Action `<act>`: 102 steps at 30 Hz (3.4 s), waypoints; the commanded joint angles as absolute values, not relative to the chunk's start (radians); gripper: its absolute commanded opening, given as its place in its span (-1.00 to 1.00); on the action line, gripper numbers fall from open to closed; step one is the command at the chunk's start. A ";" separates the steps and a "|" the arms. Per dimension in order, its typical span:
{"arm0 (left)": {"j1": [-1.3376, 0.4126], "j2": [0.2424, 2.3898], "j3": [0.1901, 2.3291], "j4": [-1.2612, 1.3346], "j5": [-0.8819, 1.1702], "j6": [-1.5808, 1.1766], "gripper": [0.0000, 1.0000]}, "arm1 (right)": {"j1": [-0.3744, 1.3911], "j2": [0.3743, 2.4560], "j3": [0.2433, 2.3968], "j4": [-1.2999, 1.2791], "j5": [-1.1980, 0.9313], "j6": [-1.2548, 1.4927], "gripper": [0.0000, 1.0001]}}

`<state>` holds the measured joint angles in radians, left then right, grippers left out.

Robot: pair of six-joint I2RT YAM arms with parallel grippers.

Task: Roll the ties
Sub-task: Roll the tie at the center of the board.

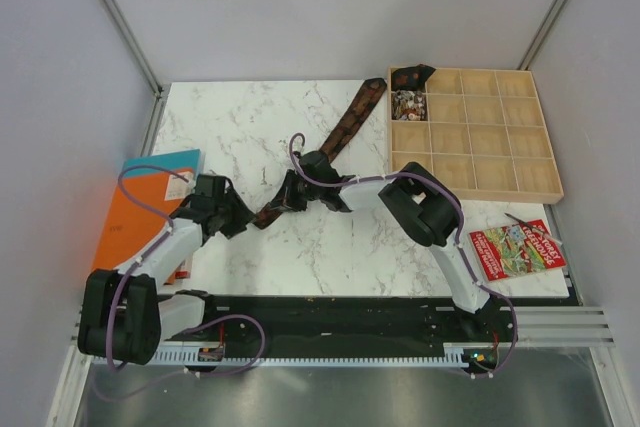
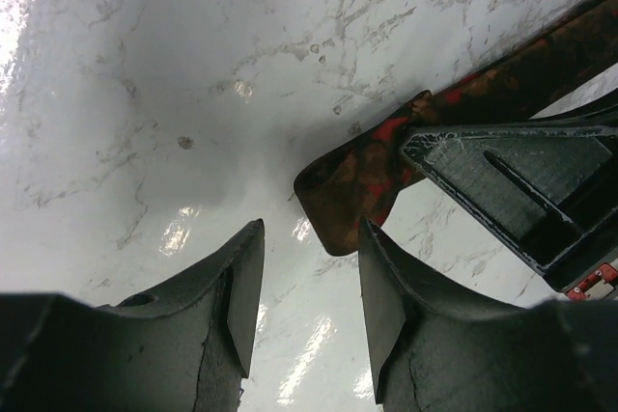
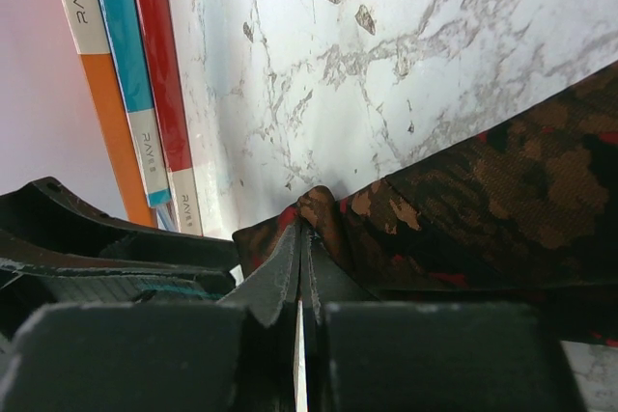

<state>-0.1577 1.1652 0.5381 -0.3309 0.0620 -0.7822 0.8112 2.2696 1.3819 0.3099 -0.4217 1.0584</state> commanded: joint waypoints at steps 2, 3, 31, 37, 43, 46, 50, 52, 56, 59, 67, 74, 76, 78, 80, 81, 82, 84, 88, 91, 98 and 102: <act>-0.164 1.204 0.523 -0.221 0.069 -0.830 0.01 | 0.808 2.298 1.356 0.299 -0.413 1.034 -0.99; -0.164 1.209 0.520 -0.209 0.068 -0.831 0.00 | 0.807 2.299 1.353 0.301 -0.413 1.034 -0.99; -0.224 1.353 0.548 -0.198 -0.032 -0.882 -0.93 | 0.810 2.307 1.316 0.341 -0.425 1.049 -1.00; -0.224 1.252 0.615 -0.368 -0.018 -0.830 -0.97 | 0.808 2.255 1.350 0.302 -0.427 1.032 -0.99; -0.222 1.140 0.673 -0.543 -0.014 -0.808 -0.96 | 0.821 2.206 1.427 0.178 -0.365 0.959 -0.94; -0.222 1.115 0.686 -0.586 -0.005 -0.808 -0.96 | 0.830 2.198 1.434 0.172 -0.359 0.957 -0.93; -0.222 1.104 0.692 -0.615 -0.005 -0.802 -0.97 | 0.851 2.198 1.456 0.152 -0.351 0.950 -0.93; -0.224 1.100 0.696 -0.627 0.018 -0.798 -0.96 | 0.864 2.194 1.457 0.149 -0.345 0.950 -0.93; -0.222 1.114 0.710 -0.646 0.018 -0.787 -0.96 | 0.888 2.194 1.462 0.149 -0.341 0.953 -0.93; -0.222 1.123 0.724 -0.652 0.023 -0.778 -0.96 | 0.917 2.195 1.463 0.147 -0.333 0.953 -0.93; -0.222 1.181 0.799 -0.683 0.035 -0.752 -0.96 | 0.971 2.197 1.428 0.143 -0.318 0.953 -0.93; -0.222 1.252 0.821 -0.681 0.052 -0.738 -0.97 | 0.983 2.187 1.430 0.144 -0.315 0.951 -0.94; -0.222 1.270 0.831 -0.681 0.051 -0.726 -0.96 | 0.979 2.183 1.433 0.126 -0.310 0.934 -0.94; -0.222 1.301 0.844 -0.681 0.046 -0.715 -0.97 | 0.973 2.181 1.439 0.098 -0.301 0.920 -0.93; -0.222 1.328 0.851 -0.681 0.041 -0.707 -0.97 | 0.962 2.174 1.448 0.071 -0.292 0.907 -0.92; -0.224 1.341 0.860 -0.681 0.040 -0.701 -0.96 | 0.959 2.169 1.450 0.045 -0.284 0.888 -0.91; -0.222 1.350 0.865 -0.681 0.041 -0.698 -0.96 | 0.954 2.158 1.451 0.031 -0.278 0.882 -0.91; -0.222 1.380 0.877 -0.681 0.044 -0.690 -0.97 | 0.942 2.146 1.444 0.008 -0.265 0.873 -0.91; -0.224 1.425 0.903 -0.683 0.057 -0.675 -0.96 | 0.923 2.105 1.430 -0.029 -0.261 0.854 -0.89; -0.224 1.451 0.925 -0.683 0.066 -0.663 -0.97 | 0.911 2.069 1.405 -0.041 -0.264 0.845 -0.88; -0.247 1.508 0.973 -0.704 0.069 -0.649 -0.97 | 0.871 1.957 1.306 -0.083 -0.244 0.790 -0.84; -0.284 1.542 1.006 -0.703 0.064 -0.653 -0.96 | 0.850 1.895 1.238 -0.075 -0.242 0.767 -0.83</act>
<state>-0.2501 1.5089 0.9516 -0.7067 0.0612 -0.6868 0.8658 1.9690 1.2900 -0.0643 -0.2596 0.8146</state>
